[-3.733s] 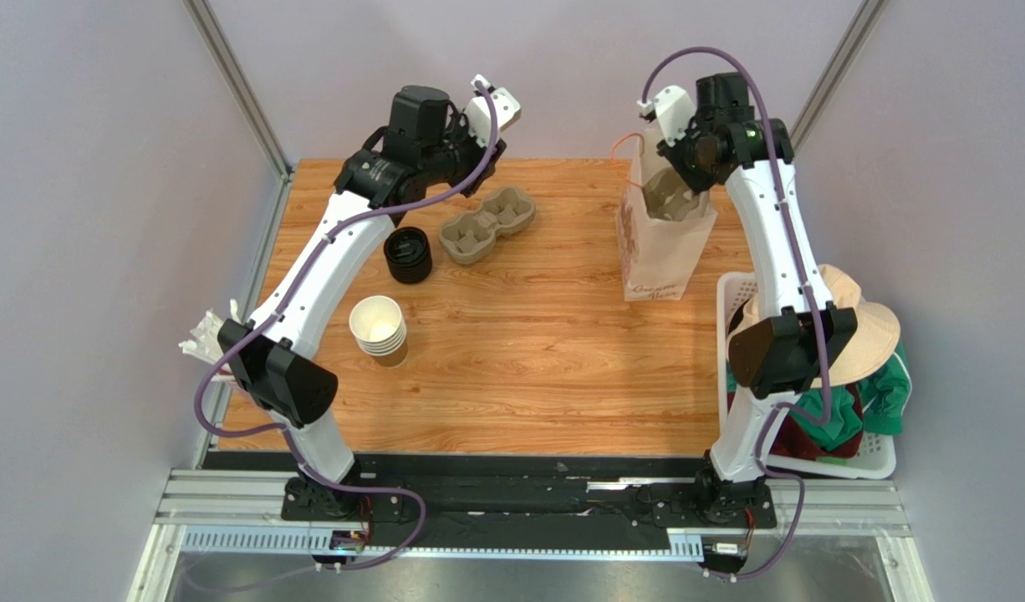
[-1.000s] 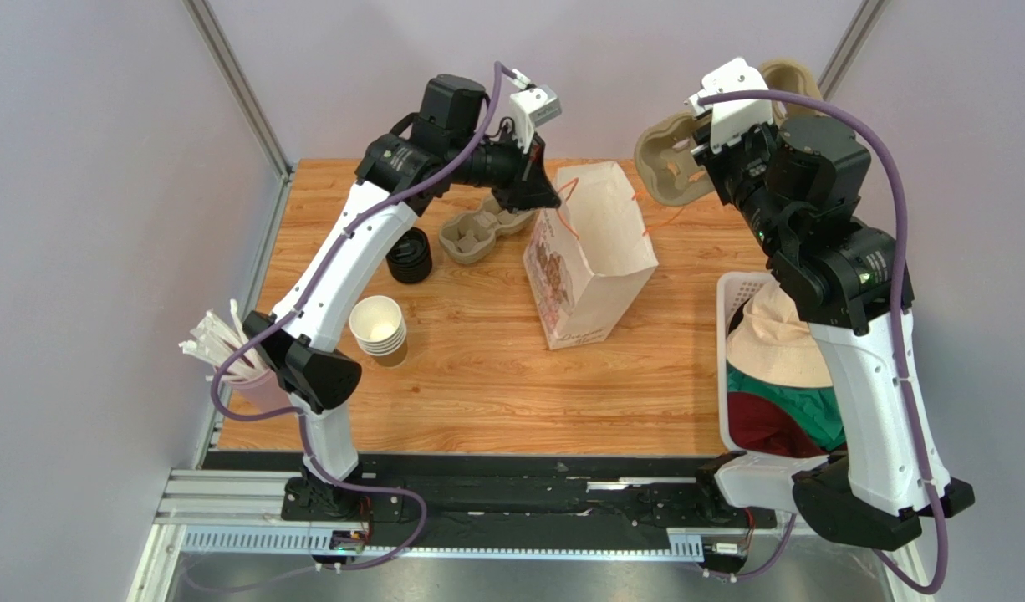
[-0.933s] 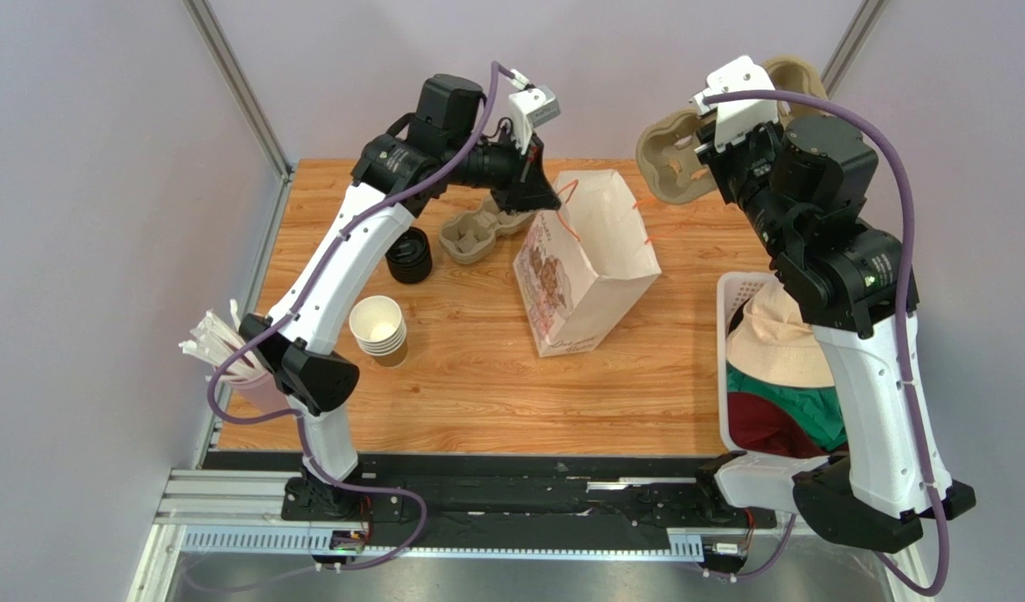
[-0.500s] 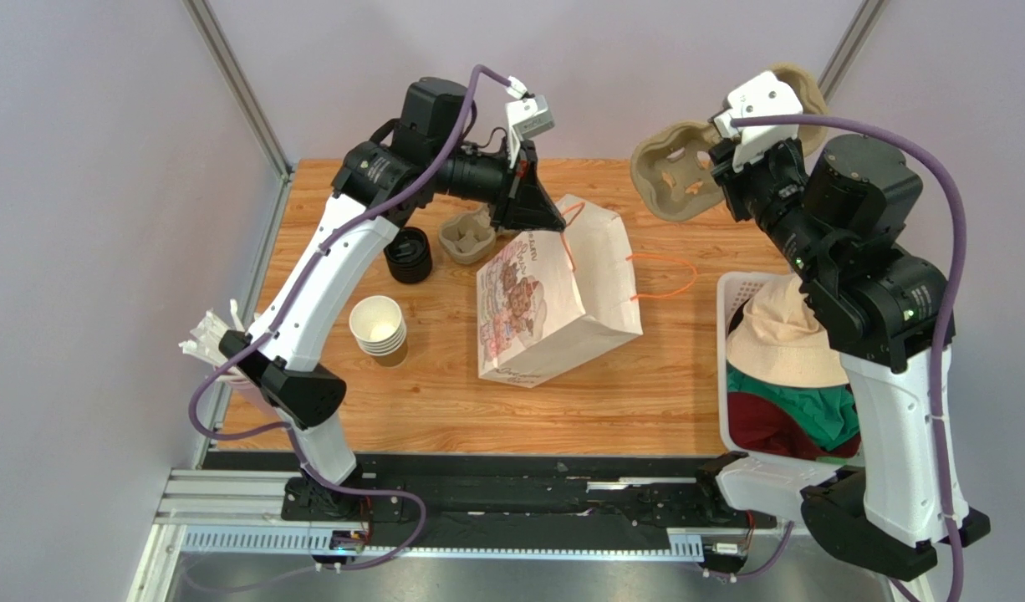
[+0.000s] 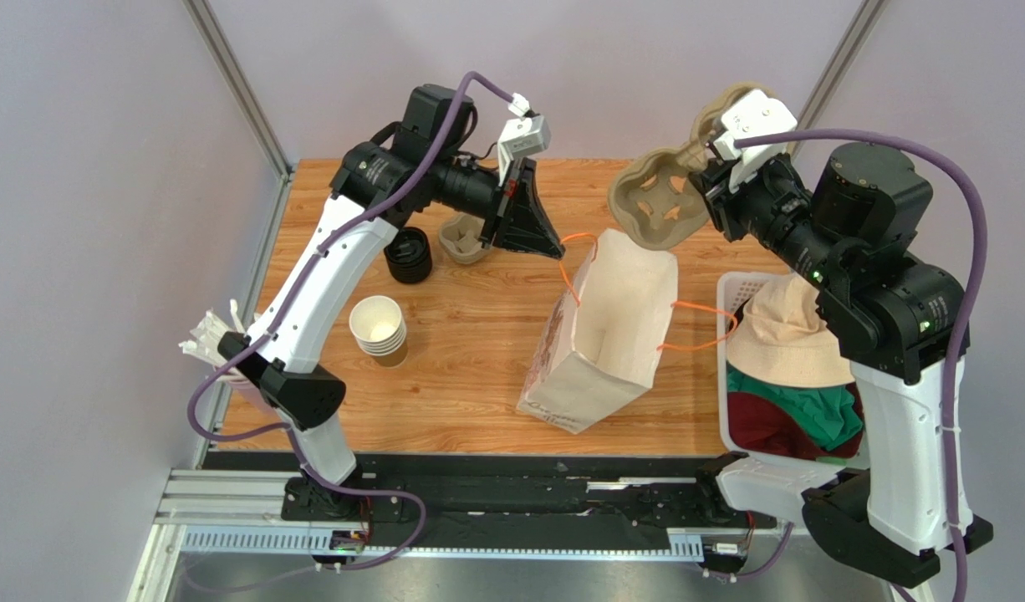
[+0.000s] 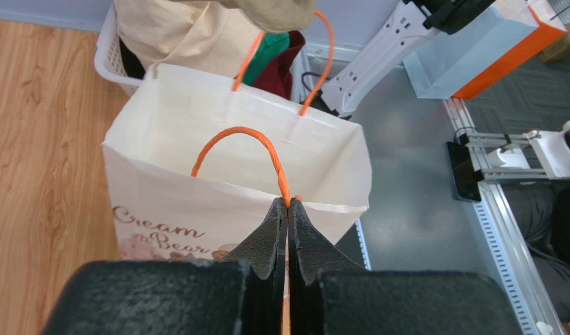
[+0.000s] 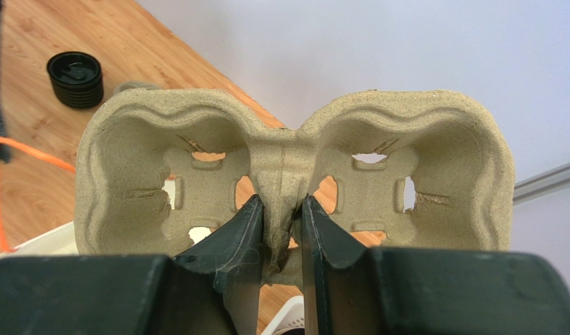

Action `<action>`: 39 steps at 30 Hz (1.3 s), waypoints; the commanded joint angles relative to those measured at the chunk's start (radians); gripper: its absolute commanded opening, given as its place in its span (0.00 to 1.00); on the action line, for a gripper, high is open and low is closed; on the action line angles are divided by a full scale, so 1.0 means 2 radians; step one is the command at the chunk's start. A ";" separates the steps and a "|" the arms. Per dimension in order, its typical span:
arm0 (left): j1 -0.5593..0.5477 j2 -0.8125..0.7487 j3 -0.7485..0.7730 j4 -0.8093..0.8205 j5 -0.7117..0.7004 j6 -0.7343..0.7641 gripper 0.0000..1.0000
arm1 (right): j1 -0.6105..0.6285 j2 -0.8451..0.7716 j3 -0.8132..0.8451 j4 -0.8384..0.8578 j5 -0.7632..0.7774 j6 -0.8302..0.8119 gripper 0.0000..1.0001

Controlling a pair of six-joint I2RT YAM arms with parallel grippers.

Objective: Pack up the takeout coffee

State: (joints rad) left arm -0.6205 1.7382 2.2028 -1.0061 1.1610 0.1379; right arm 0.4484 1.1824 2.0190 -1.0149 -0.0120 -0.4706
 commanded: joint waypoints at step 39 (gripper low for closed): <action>0.058 -0.040 -0.158 0.187 -0.247 -0.042 0.35 | 0.053 0.042 -0.162 -0.003 -0.142 0.167 0.25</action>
State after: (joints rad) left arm -0.5026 1.7084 1.9022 -0.6964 0.6888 0.0906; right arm 0.5343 1.2842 1.7447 -1.0550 -0.3050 -0.1898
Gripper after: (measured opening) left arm 0.349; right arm 0.249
